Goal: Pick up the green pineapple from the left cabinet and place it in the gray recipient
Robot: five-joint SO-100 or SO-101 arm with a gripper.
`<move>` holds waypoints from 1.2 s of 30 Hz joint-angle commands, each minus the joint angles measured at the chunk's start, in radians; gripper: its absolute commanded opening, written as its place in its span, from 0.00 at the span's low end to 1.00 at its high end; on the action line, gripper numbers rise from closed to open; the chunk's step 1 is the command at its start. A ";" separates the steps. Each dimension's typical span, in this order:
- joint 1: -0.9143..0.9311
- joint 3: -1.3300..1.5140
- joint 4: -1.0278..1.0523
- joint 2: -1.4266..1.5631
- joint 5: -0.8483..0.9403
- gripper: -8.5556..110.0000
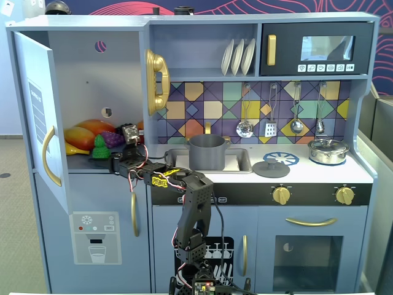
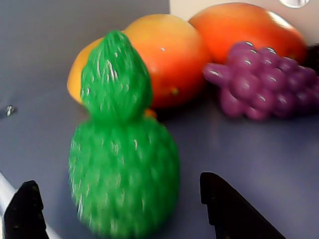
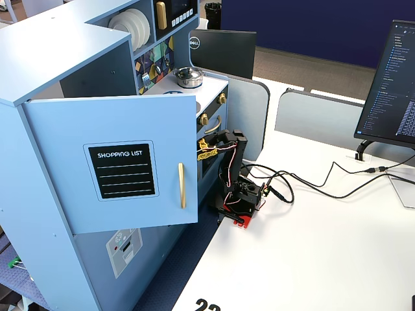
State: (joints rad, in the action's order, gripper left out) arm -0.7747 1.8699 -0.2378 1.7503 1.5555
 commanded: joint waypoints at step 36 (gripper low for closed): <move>0.472 0.318 0.526 1.310 0.161 0.07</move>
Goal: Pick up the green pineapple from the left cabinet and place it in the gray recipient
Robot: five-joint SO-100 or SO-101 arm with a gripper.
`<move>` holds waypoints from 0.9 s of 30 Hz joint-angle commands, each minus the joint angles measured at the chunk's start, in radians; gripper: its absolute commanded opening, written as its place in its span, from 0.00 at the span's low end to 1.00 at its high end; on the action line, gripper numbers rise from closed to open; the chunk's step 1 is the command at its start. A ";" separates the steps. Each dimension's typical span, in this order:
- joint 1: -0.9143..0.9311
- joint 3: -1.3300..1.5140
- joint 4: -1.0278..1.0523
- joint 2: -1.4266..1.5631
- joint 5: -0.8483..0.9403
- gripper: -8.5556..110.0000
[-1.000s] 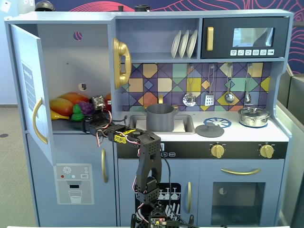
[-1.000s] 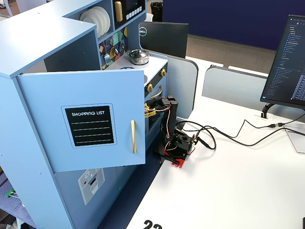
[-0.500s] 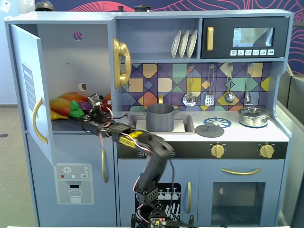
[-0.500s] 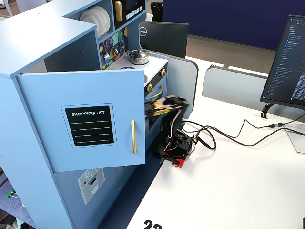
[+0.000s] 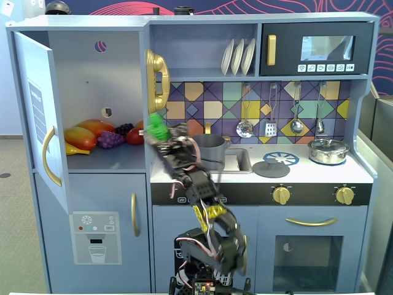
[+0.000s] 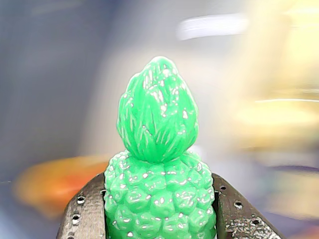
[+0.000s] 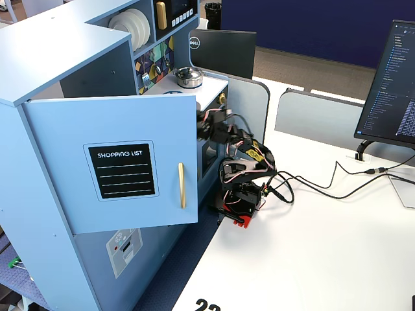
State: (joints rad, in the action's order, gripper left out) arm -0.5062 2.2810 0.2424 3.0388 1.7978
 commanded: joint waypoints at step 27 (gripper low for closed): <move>0.555 -0.844 0.359 -1.043 -0.256 0.31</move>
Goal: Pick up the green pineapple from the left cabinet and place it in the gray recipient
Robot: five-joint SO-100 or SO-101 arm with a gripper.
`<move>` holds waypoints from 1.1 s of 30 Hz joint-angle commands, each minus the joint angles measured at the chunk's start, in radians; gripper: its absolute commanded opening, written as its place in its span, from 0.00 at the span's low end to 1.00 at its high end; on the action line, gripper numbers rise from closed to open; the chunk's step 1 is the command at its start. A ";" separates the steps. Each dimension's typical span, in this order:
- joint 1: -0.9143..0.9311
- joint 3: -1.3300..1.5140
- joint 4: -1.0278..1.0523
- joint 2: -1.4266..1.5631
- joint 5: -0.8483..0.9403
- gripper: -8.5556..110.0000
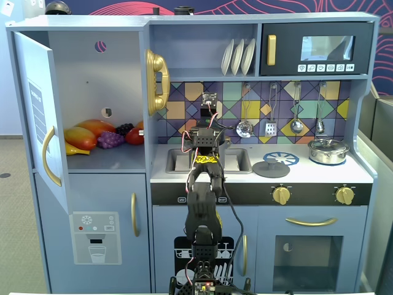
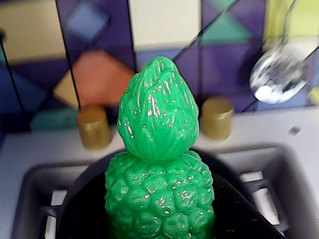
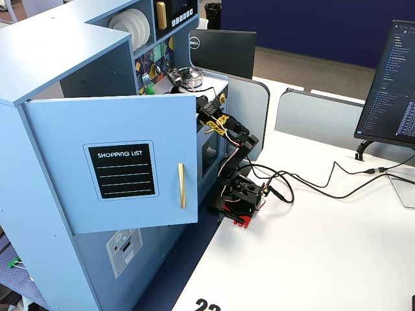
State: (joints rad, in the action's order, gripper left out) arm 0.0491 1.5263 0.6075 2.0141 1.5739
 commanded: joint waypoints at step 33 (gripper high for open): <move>-0.009 1.338 0.557 1.069 0.041 0.07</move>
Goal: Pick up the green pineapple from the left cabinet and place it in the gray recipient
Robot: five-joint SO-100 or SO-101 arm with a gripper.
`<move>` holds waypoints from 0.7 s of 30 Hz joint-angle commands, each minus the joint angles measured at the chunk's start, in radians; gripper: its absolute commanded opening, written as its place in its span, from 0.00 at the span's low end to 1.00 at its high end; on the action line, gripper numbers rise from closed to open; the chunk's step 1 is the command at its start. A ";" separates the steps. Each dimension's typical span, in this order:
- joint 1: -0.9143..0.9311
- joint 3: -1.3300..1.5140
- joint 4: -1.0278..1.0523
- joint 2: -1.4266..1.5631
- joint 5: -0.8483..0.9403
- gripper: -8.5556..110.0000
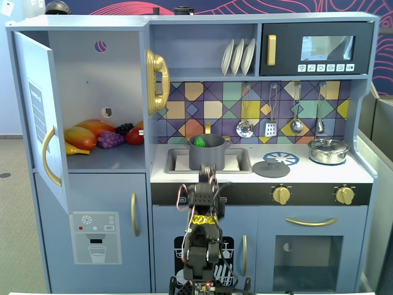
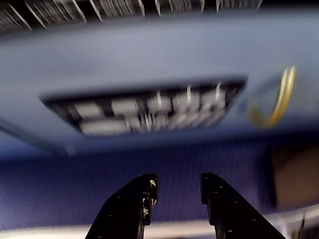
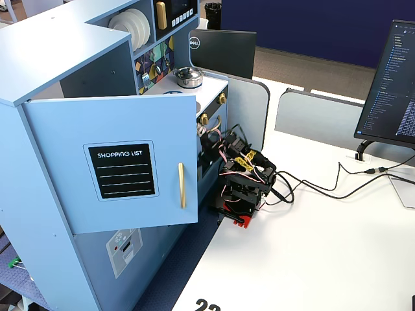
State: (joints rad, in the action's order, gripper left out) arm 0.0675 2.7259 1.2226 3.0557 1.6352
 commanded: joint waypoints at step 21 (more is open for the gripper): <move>-0.101 0.275 0.307 0.123 -0.126 0.08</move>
State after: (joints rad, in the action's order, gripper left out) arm -0.0522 2.9959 1.3591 3.1861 1.5509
